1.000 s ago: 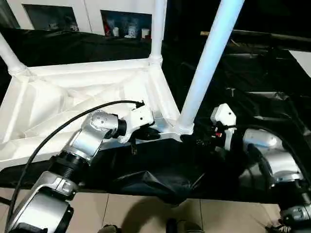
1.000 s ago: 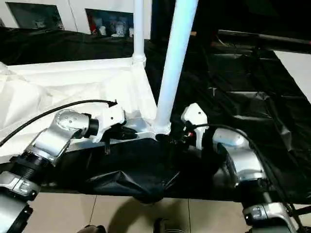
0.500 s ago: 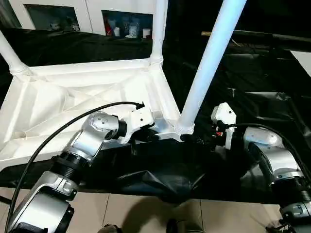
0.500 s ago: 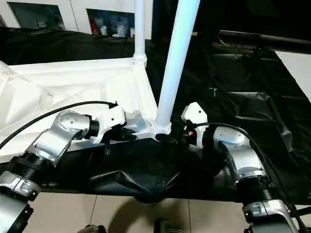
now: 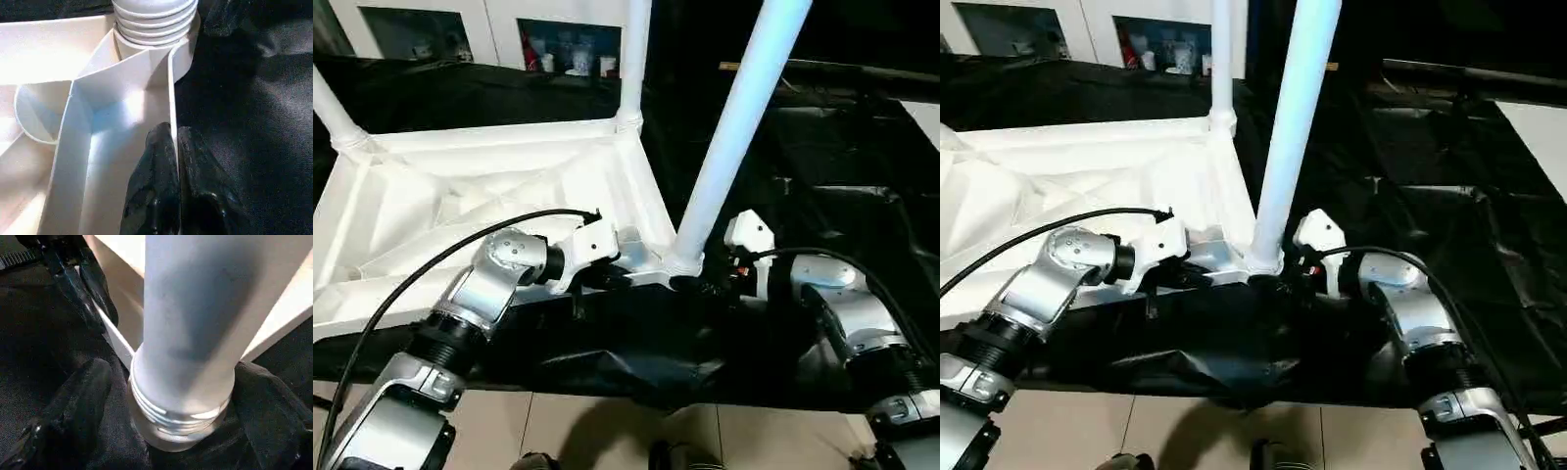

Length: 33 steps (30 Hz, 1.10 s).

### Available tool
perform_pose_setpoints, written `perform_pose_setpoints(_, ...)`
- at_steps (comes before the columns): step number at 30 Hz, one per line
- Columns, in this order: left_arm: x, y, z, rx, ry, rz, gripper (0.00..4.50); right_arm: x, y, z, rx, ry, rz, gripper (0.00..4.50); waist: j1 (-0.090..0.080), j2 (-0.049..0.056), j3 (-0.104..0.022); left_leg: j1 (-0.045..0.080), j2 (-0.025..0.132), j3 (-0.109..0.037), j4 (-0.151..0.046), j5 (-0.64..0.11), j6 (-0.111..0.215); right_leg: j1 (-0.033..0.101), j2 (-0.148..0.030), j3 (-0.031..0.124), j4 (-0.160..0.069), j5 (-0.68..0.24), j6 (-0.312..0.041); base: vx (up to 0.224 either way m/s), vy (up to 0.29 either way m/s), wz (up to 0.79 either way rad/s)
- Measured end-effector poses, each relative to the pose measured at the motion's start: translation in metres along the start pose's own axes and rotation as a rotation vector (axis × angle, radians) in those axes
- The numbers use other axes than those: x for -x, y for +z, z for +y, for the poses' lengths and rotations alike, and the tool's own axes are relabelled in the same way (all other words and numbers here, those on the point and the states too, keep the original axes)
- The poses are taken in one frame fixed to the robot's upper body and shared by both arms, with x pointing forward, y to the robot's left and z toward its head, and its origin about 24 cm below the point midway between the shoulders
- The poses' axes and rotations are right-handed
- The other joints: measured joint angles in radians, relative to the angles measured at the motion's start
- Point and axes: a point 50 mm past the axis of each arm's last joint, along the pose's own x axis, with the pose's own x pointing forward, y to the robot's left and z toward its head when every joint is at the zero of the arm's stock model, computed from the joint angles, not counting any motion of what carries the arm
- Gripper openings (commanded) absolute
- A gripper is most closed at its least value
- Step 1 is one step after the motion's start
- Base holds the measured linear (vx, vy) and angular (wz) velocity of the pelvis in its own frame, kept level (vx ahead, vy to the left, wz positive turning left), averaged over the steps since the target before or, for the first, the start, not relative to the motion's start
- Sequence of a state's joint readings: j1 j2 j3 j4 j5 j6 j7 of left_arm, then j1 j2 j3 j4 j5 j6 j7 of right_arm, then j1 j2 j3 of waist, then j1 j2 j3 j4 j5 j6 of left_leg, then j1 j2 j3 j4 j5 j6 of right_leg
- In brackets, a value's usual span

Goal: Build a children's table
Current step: Rotate leg to tighten

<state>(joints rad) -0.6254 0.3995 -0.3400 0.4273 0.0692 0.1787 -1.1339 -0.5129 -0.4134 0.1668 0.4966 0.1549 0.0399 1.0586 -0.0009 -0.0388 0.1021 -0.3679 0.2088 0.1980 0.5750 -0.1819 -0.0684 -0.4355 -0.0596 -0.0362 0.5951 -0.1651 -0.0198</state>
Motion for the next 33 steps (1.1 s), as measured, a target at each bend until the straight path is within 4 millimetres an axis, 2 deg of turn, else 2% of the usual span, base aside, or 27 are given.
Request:
perform_pose_setpoints(11, 0.002, -0.002, -0.002, 0.000, -0.017, -0.001, 0.00, 0.001, -0.001, -0.001, -0.010, 0.013, -0.006, 2.82, 0.002, 0.000, 0.000, 0.000, 0.000, 0.000, 0.000, 0.000, 0.000, 0.000, 0.000, 0.000, 0.000, 0.000, 0.000, 0.000, 0.000, 0.00)
perform_pose_setpoints(22, 0.001, -0.003, -0.001, 0.017, 0.004, -0.008, 0.00, -0.007, -0.005, 0.003, -0.061, -0.050, -0.053, 2.67, -0.005, 0.001, 0.000, 0.001, 0.000, 0.000, 0.000, -0.002, -0.004, 0.001, 0.000, 0.001, 0.001, 0.001, -0.001, 0.000, 0.000, 0.00)
perform_pose_setpoints(25, -0.012, 0.000, 0.007, 0.059, 0.112, -0.017, 0.00, -0.019, -0.013, 0.005, -0.155, -0.272, -0.119, 2.67, -0.004, 0.002, -0.001, 0.003, -0.001, 0.000, 0.001, -0.003, -0.006, 0.002, -0.001, 0.001, 0.001, 0.000, 0.002, 0.000, 0.000, 0.00)
perform_pose_setpoints(33, -0.046, 0.020, 0.015, 0.091, 0.276, -0.006, 0.00, -0.047, -0.013, 0.007, -0.321, -0.788, -0.175, 2.66, -0.006, 0.003, -0.002, 0.001, -0.003, -0.001, 0.001, -0.002, -0.008, 0.003, -0.002, 0.002, -0.007, -0.001, 0.004, 0.000, 0.000, 0.00)
